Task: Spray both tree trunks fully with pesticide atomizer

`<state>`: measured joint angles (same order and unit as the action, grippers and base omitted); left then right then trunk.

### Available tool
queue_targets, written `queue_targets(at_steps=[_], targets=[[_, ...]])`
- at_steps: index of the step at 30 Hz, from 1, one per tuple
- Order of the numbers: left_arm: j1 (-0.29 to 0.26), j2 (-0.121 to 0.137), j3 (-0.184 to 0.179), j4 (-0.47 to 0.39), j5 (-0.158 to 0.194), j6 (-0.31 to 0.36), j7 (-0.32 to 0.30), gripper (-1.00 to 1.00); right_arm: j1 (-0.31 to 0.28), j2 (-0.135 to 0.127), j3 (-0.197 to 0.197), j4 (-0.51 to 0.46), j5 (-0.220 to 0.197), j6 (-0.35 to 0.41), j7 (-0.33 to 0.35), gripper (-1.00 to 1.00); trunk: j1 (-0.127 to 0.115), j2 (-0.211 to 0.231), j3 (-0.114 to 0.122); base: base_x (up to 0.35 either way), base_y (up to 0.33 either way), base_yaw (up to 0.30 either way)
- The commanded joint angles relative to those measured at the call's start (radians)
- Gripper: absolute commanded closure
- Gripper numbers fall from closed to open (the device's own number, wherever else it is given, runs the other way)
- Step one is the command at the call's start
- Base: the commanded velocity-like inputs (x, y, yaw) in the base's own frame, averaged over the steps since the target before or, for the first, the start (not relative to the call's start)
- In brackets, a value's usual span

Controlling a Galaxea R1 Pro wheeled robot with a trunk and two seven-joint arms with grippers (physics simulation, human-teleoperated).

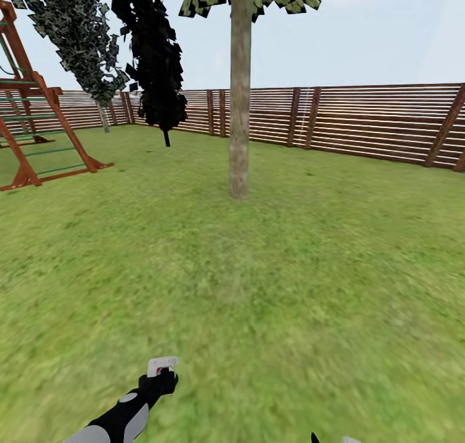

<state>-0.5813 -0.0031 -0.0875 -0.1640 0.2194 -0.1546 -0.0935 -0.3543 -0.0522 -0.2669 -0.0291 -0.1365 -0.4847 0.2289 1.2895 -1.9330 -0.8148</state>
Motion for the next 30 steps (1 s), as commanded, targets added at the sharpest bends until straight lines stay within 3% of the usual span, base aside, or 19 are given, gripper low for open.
queue_targets(at_steps=[1, 30], targets=[[0.000, 0.000, 0.000, 0.000, 0.000, 0.000, 0.000, 1.00, 0.000, 0.000, 0.000, 0.000, 0.000, 0.000, 0.000, -1.00, 0.000, 0.000, 0.000, 0.337, 0.000, 0.000], [0.000, 0.011, 0.000, -0.006, 0.003, 0.000, 0.000, 1.00, 0.006, 0.003, 0.001, 0.000, 0.004, 0.002, 0.006, -1.00, 0.000, 0.000, 0.000, 0.337, 0.000, 0.000]])
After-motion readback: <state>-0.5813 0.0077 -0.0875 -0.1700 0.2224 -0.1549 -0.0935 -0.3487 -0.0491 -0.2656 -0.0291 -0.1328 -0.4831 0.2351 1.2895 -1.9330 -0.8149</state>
